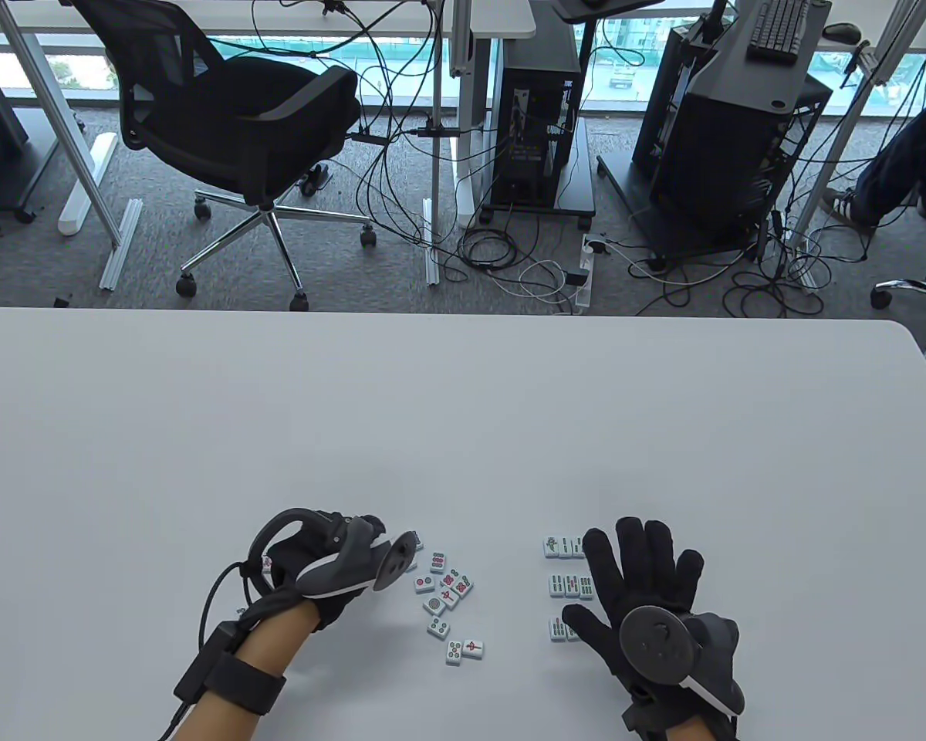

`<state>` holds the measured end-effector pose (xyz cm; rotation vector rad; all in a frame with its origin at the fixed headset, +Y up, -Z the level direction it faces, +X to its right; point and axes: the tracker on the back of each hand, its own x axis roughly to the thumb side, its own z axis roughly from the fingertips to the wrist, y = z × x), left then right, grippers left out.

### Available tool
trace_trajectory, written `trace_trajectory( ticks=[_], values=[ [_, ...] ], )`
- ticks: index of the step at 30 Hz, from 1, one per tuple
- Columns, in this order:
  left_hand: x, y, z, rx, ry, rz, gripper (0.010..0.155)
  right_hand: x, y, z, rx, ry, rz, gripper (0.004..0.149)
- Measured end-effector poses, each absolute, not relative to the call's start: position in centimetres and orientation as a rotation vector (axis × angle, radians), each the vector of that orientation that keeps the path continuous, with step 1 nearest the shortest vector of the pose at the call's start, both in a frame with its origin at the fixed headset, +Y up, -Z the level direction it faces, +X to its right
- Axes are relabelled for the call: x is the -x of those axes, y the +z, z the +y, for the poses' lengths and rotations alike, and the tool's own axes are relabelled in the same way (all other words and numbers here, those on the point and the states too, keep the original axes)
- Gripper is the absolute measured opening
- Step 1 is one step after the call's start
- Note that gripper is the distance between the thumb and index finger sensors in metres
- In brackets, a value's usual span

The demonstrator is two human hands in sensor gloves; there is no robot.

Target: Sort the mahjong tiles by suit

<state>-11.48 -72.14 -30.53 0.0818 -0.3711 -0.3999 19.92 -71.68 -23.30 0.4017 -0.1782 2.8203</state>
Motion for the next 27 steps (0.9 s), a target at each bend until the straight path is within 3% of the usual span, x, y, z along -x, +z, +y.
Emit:
trace_trajectory(
  ticks=[3,11,20,27],
  values=[
    [9.4,-30.6,-72.5,-0.115,-0.444,-0.373,0.058,-19.9,-23.3,-71.7,-0.408,2.819,-0.181,0.081],
    [6.5,-31.4,-75.0,-0.034,-0.548,-0.33,0.058,-19.8,-23.2,-71.6,-0.412,2.801,-0.189,0.081],
    [8.4,-29.3,-75.0,-0.002,-0.63,-0.358,0.053,-20.0,-23.2,-71.7,-0.404,2.805,-0.187,0.081],
    [8.9,-27.8,-74.9,0.078,-0.407,-0.377,0.054,-20.0,-23.2,-71.8,-0.407,2.818,-0.183,0.081]
  ],
)
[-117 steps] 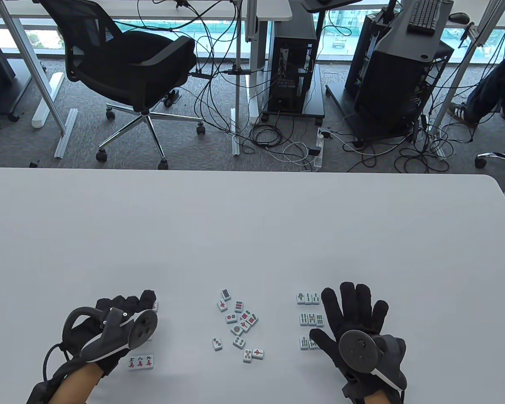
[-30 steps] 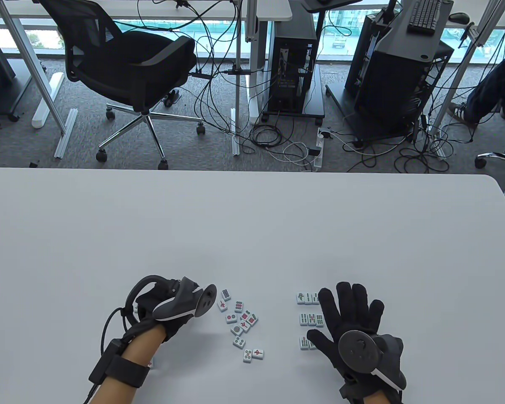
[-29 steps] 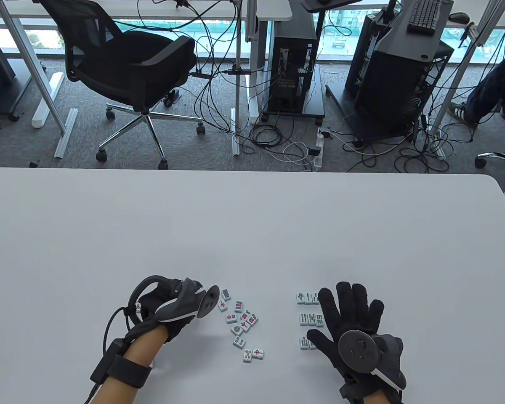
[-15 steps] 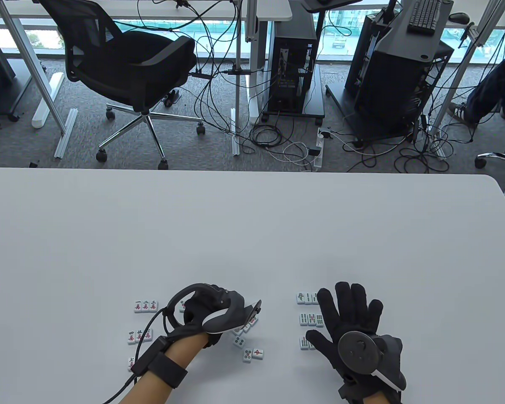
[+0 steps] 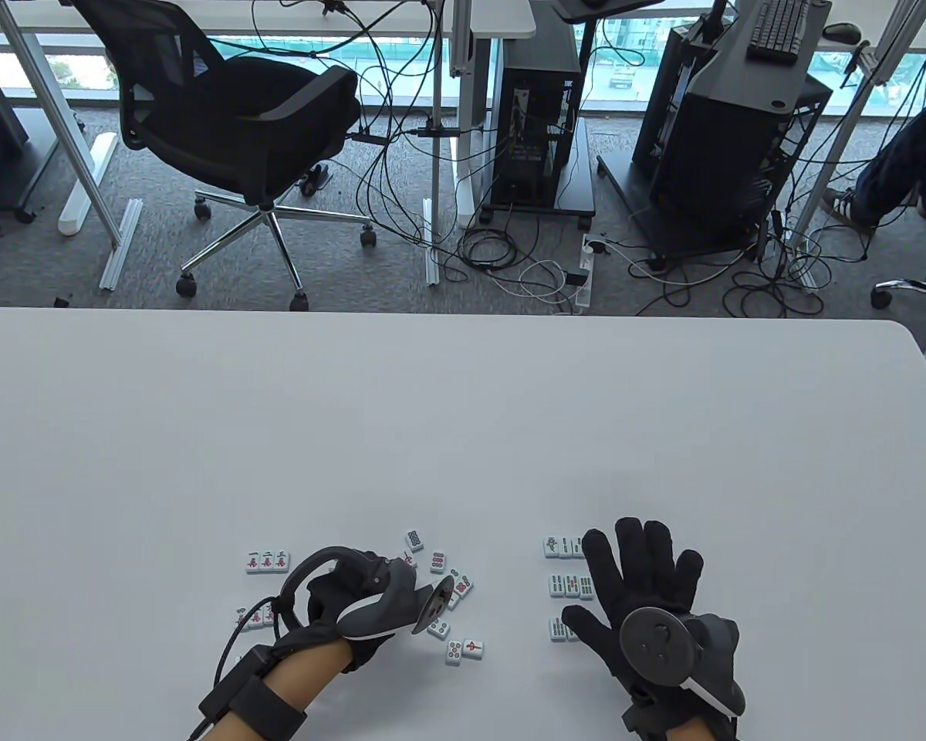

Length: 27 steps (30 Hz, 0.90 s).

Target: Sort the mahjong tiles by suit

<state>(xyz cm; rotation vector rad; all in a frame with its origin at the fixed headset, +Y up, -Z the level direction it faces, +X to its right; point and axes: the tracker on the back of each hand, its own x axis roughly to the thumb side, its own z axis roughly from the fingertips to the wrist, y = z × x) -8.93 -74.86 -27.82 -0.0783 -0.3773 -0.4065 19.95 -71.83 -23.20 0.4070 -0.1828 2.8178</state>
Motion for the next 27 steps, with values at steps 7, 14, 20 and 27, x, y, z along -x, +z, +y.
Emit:
trace_trajectory(
  ticks=[7,14,20,27],
  values=[
    [9.0,-28.6,-75.6,0.055,-0.458,-0.337,0.05,-19.9,-23.2,-71.8,-0.411,2.812,-0.19,0.081],
    [10.5,-27.3,-72.6,0.04,-0.401,-0.479,0.05,-19.9,-23.2,-72.0,-0.414,2.816,-0.181,0.081],
    [10.2,-26.5,-74.4,0.064,-0.55,-0.576,0.065,-20.0,-23.2,-71.9,-0.408,2.826,-0.182,0.081],
    [9.7,-27.0,-76.3,0.086,-0.555,-0.605,0.063,-19.9,-23.2,-72.0,-0.411,2.825,-0.182,0.081]
  ],
)
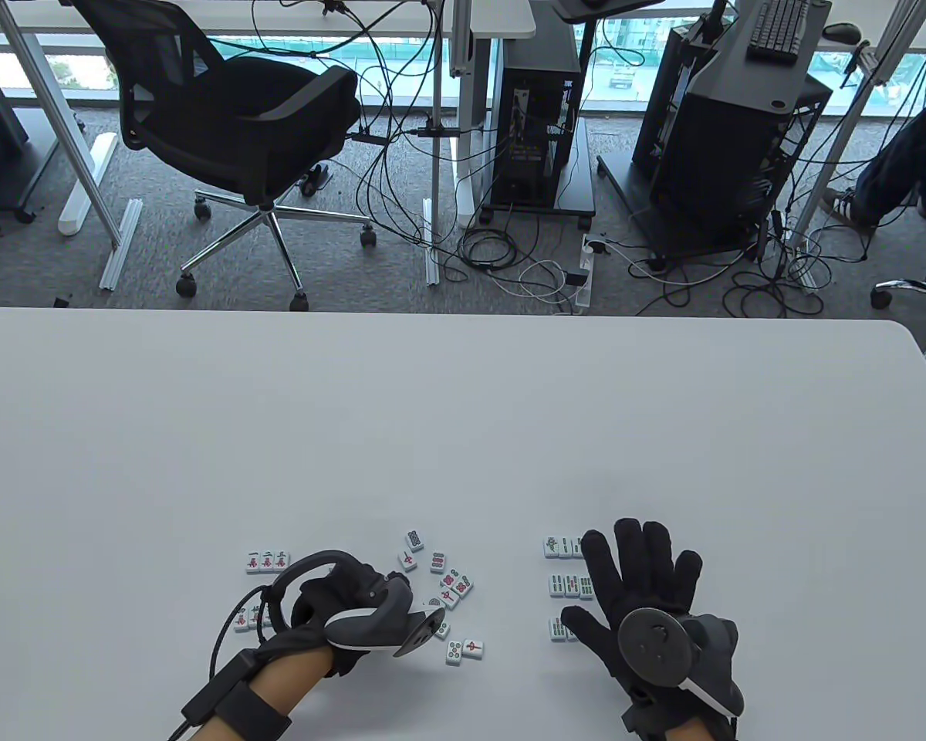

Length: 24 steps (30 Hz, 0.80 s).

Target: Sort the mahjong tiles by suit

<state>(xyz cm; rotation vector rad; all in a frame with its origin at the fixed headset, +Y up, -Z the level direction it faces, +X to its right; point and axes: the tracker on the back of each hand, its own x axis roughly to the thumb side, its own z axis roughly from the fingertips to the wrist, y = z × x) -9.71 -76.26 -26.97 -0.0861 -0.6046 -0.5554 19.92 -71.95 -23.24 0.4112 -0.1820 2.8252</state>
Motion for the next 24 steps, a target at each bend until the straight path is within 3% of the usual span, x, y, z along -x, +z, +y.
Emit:
trace_trajectory(
  ticks=[7,15,19,24],
  values=[
    [10.6,-27.6,-75.8,0.088,-0.505,-0.577,0.06,-19.9,-23.2,-71.9,-0.412,2.824,-0.184,0.081],
    [16.6,-31.2,-72.4,0.081,-0.399,-0.309,0.059,-19.9,-23.2,-71.9,-0.409,2.817,-0.185,0.081],
    [18.2,-32.1,-73.6,0.143,-0.391,-0.242,0.059,-19.9,-23.2,-71.9,-0.41,2.821,-0.183,0.081],
    [18.0,-32.4,-75.2,0.169,-0.416,-0.26,0.058,-19.9,-23.2,-71.9,-0.409,2.824,-0.182,0.081]
  ],
)
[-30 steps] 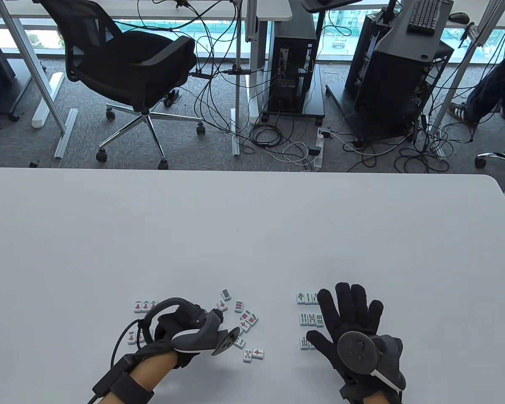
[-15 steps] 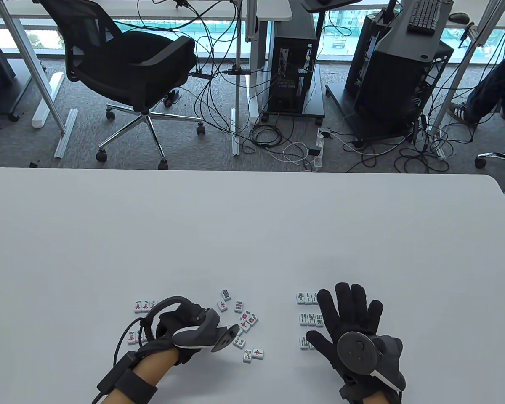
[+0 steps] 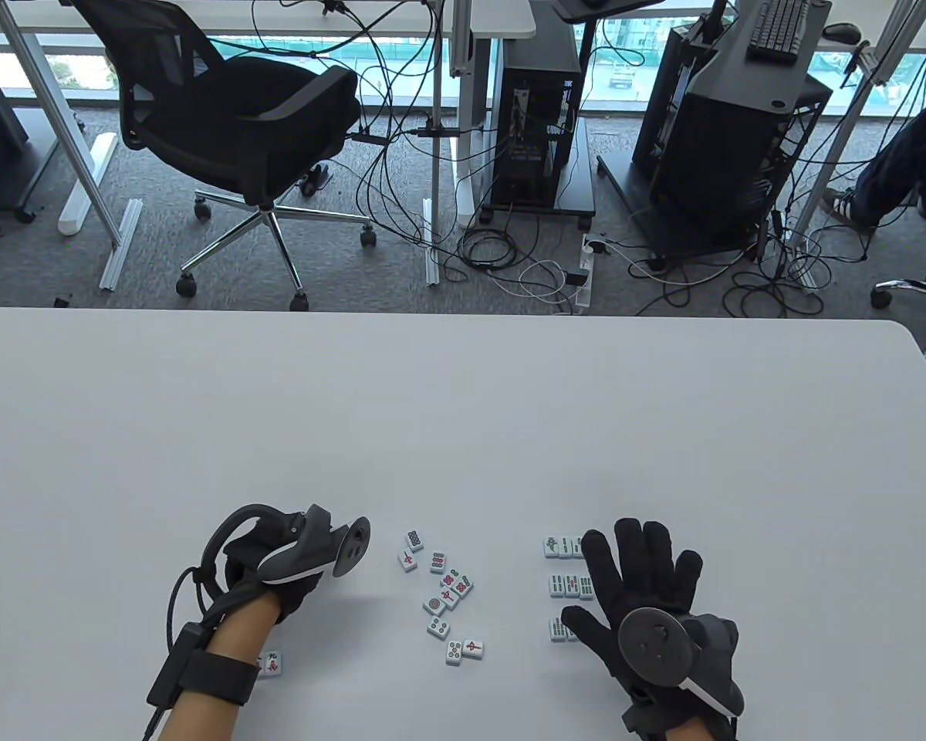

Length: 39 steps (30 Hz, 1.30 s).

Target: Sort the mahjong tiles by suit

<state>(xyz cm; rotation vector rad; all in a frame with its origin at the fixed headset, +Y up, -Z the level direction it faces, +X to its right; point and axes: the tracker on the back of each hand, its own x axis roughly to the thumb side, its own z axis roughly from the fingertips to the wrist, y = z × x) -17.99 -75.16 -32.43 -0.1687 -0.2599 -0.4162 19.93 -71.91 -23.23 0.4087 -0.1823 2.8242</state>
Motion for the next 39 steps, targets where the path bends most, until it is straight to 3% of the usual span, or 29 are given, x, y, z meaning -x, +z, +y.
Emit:
trace_trajectory(
  ticks=[17,22,27,32,39],
  values=[
    [17.2,-32.3,-75.8,0.228,-0.455,-0.241,0.063,-20.0,-23.3,-71.9,-0.408,2.821,-0.177,0.081],
    [15.8,-31.5,-73.0,0.103,-0.397,-0.241,0.062,-20.0,-23.3,-71.9,-0.407,2.815,-0.179,0.081],
    [11.7,-29.5,-70.6,-0.025,-0.166,-0.376,0.056,-19.9,-23.3,-71.9,-0.411,2.821,-0.176,0.081],
    [7.9,-28.5,-72.0,-0.052,-0.295,-0.482,0.052,-19.9,-23.2,-71.9,-0.416,2.813,-0.183,0.081],
    [6.1,-28.9,-75.0,-0.01,-0.395,-0.479,0.05,-19.9,-23.2,-71.8,-0.419,2.805,-0.184,0.081]
  ],
)
